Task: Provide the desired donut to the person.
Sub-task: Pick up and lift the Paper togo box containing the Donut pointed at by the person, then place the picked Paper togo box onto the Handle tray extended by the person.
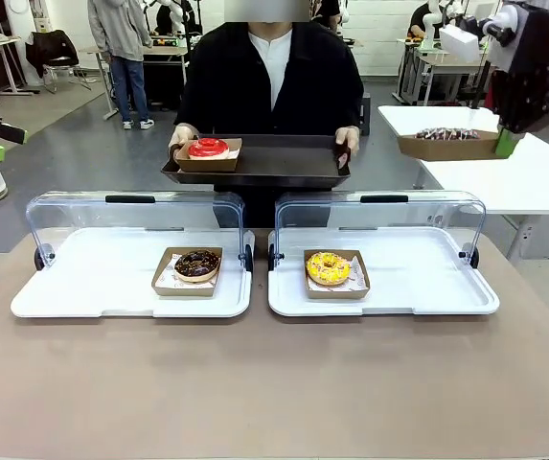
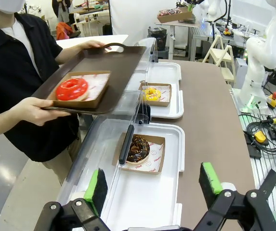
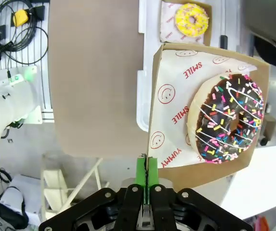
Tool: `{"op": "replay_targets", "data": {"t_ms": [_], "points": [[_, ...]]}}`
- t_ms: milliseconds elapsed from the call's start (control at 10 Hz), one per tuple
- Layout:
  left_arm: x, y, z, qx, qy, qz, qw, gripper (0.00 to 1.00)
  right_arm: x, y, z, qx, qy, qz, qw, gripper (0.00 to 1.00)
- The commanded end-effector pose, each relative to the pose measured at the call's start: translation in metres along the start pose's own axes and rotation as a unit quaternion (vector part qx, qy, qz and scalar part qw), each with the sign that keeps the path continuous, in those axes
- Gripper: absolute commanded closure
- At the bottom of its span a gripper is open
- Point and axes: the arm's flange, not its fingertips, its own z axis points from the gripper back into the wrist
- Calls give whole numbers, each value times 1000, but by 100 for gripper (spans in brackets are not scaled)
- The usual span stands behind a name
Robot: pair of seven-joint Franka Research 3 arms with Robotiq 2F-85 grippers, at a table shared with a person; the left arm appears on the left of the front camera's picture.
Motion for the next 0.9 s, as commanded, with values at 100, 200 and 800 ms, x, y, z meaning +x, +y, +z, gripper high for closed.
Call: {"op": "replay_targets", "data": {"t_ms": [100,200,800], "points": [[1,0,1,3,-5,-2,1000,0,0,11,-1,-2,-1,4,1000,100],[1,0,1,3,-5,-2,1000,0,0,11,-1,-2,-1,4,1000,100],[1,0,1,3,-5,-2,1000,0,0,11,-1,-2,-1,4,1000,100]]}}
